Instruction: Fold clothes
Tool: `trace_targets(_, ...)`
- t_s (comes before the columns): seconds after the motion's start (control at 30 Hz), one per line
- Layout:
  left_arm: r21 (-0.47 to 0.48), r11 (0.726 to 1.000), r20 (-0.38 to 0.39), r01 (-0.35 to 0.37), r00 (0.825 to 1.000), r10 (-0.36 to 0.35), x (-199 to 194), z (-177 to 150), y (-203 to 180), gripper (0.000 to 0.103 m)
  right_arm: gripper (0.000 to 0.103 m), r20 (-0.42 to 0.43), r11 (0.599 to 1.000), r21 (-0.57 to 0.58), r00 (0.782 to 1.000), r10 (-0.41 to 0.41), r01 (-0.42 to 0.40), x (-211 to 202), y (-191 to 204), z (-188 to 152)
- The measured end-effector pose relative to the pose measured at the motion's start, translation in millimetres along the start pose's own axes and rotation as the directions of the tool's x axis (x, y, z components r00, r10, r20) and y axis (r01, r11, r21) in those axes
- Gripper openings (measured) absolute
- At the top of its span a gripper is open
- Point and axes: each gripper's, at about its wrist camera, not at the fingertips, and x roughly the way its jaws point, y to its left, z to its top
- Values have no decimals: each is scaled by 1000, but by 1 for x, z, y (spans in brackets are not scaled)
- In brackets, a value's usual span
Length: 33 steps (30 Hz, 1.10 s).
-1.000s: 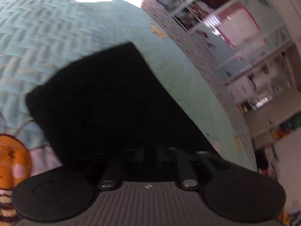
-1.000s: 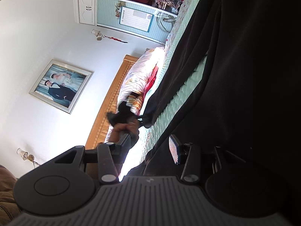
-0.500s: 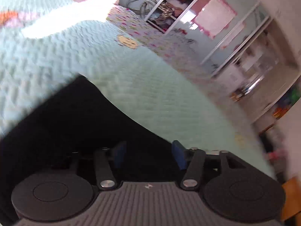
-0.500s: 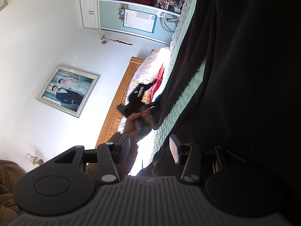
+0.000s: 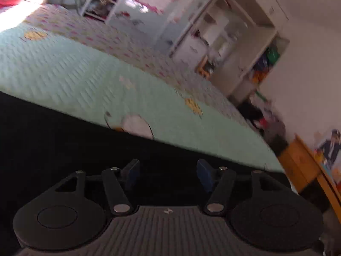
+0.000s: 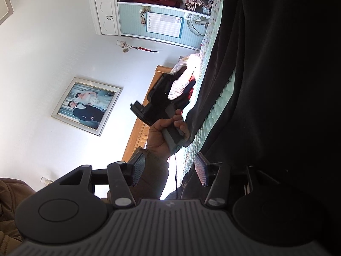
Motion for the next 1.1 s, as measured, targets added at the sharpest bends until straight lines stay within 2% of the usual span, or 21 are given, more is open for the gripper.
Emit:
trace_targets(0.03,22,999,-28,-49,998,49,14,-4,2,50,53,0,1000,0,1000,1,-1,0,0,0)
trace_targets(0.07,37,995,-50,-97,994,99,27,-8,5,32,53,0,1000,0,1000,1,-1,0,0,0)
trace_targets(0.1,-42,989,-23,-141,990,140,28,-2,22,2,53,1,1000,0,1000,0,0,0,0,0)
trace_targets(0.13,-118,976,0,-182,983,183,28,4,37,3,53,1,1000,0,1000,0,0,0,0,0)
trace_targets(0.23,-219,936,12,-274,959,284,8,9,40,5,53,1,1000,-2,1000,-3,3,0,0,0)
trace_targets(0.27,-248,921,12,-301,950,314,2,11,40,10,53,1,1000,-3,1000,-3,3,0,1,1)
trace_targets(0.3,-216,930,-15,-299,953,303,-3,10,31,26,53,1,1000,-3,1000,-4,4,0,1,1)
trace_targets(0.33,-200,940,-45,-277,961,274,-10,6,18,44,53,3,1000,-1,1000,-4,4,-1,1,1)
trace_targets(0.4,-194,958,-108,-211,975,193,-29,-7,-8,53,56,16,1000,16,1000,-5,5,-7,5,0)
trace_targets(0.47,-234,964,-185,-129,979,86,-46,-27,-29,54,63,28,999,32,1000,-7,6,-13,8,0)
trace_targets(0.53,-250,967,-215,-51,977,-4,-66,-52,-54,56,67,40,999,48,999,-8,6,-19,11,-1)
trace_targets(0.57,-243,969,-223,-30,974,-26,-77,-64,-64,56,70,47,999,38,999,-22,20,-24,16,-1)
trace_targets(0.67,-232,973,-243,21,967,-79,-109,-99,-92,61,73,88,986,-91,987,-131,139,-56,48,-2)
trace_targets(0.77,-198,978,-251,61,962,-111,-132,-135,-105,63,73,217,984,-68,965,-148,167,-114,62,2)
trace_targets(0.83,-153,987,-259,52,962,-91,-135,-158,-111,66,72,315,972,-18,924,-218,235,-160,62,3)
trace_targets(0.87,-131,990,-263,45,962,-79,-136,-169,-113,67,72,358,950,9,887,-294,311,-184,60,2)
trace_targets(0.9,-112,994,-279,3,960,-34,-136,-181,-114,67,67,398,924,35,843,-363,381,-207,59,0)
trace_targets(0.93,-93,995,-291,-35,957,6,-136,-192,-115,66,57,436,906,63,805,-402,419,-229,58,-3)
trace_targets(0.97,-71,997,-251,-16,968,-3,-139,-199,-117,67,39,472,892,92,770,-430,442,-251,57,-7)
trace_targets(1.07,-38,999,-219,-26,976,17,-142,-206,-122,67,34,557,827,159,643,-526,539,-306,64,-20)
trace_targets(1.1,-28,999,-226,-41,974,34,-141,-205,-126,67,34,575,817,179,615,-539,548,-319,66,-23)
